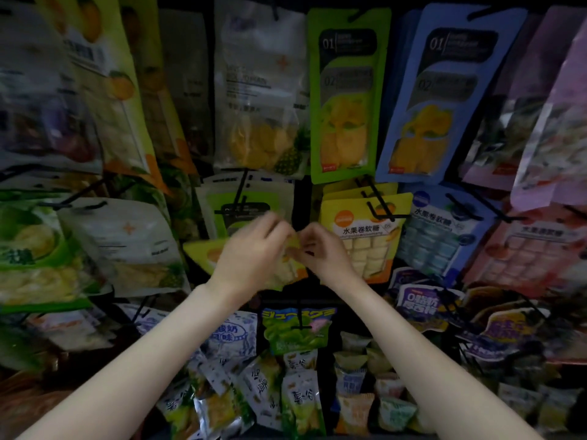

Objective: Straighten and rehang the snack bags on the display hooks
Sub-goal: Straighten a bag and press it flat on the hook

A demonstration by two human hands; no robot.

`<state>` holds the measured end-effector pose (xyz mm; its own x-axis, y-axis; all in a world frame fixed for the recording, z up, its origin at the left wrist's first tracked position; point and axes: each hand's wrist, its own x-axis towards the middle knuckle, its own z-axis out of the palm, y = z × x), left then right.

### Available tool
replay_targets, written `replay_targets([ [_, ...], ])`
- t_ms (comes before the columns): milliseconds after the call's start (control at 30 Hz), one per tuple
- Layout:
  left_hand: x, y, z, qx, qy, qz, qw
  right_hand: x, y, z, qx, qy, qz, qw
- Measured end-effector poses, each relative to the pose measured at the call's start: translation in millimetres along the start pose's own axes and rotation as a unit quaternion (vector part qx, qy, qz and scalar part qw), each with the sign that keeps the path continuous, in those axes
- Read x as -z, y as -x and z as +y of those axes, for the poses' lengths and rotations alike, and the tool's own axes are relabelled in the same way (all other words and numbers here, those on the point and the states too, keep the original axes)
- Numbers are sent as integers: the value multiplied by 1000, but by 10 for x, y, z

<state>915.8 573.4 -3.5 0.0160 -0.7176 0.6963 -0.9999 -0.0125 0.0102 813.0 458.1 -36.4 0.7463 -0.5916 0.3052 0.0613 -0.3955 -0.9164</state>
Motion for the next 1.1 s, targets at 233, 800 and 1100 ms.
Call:
replay_targets([
  [233,-173,-23,288,33,180,-22,983,340,367,11,-75,-31,-13,997],
  [800,-629,-897,643,205,243,-161,934,1153,422,71,-114,-97,288,946],
  [1100,-643,-952,675,216,261,-121,933,1203,318,114,-155,-134,283,937],
])
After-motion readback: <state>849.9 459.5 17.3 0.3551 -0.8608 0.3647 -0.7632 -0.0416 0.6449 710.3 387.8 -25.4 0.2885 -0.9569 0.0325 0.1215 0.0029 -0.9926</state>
